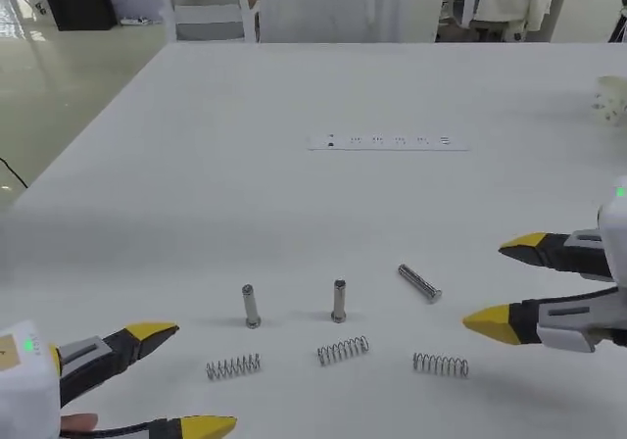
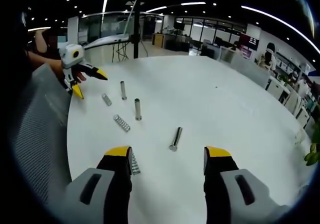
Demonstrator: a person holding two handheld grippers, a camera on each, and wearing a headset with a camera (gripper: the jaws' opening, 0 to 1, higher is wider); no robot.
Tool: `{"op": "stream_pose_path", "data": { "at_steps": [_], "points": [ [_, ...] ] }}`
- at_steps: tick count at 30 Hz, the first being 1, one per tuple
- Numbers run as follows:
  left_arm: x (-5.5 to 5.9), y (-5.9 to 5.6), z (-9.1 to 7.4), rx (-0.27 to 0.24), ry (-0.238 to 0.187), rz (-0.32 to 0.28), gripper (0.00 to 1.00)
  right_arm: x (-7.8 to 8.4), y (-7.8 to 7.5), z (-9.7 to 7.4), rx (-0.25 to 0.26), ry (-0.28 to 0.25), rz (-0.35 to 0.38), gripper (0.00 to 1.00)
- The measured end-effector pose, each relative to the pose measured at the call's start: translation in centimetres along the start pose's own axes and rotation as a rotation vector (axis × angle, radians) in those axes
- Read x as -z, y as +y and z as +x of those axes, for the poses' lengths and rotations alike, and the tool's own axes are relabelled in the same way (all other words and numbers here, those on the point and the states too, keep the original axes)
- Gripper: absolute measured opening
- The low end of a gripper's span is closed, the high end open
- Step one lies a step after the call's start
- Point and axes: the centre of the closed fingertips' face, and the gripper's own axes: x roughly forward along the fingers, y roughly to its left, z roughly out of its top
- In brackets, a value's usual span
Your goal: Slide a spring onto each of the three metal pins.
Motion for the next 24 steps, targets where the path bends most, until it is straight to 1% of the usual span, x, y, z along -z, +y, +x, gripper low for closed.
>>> {"op": "stream_pose_path", "data": {
  "at_steps": [4, 7, 11, 13, 14, 16, 20, 24],
  "points": [
    [0.0, -0.1, -0.2, -0.004, 0.002, 0.004, 0.63, -0.6, -0.5, 0.9, -0.001, 0.016, -0.021, 0.55],
    [0.1, -0.2, -0.3, -0.003, 0.004, 0.005, 0.63, -0.7, -0.9, 1.8, 0.002, 0.034, -0.029, 0.53],
    [0.2, -0.4, -0.2, -0.001, 0.005, 0.006, 0.62, -1.0, -1.0, 2.8, -0.008, 0.045, -0.039, 0.52],
    [0.2, -0.5, -0.2, 0.001, 0.008, 0.008, 0.62, -1.1, -1.1, 3.3, -0.012, 0.071, -0.054, 0.50],
    [0.2, -0.6, -0.1, 0.002, 0.009, 0.010, 0.62, -1.2, -1.2, 3.6, -0.013, 0.073, -0.058, 0.50],
    [0.2, -0.6, -0.1, 0.004, 0.009, 0.013, 0.62, -1.2, -1.5, 4.1, -0.013, 0.092, -0.055, 0.49],
    [0.0, -0.6, -0.1, 0.001, 0.005, 0.013, 0.62, -1.4, -1.8, 5.2, -0.021, 0.104, -0.048, 0.45],
    [0.1, -0.7, -0.1, 0.001, 0.004, 0.012, 0.62, -1.0, -2.3, 6.3, -0.015, 0.129, -0.028, 0.41]
  ]
}}
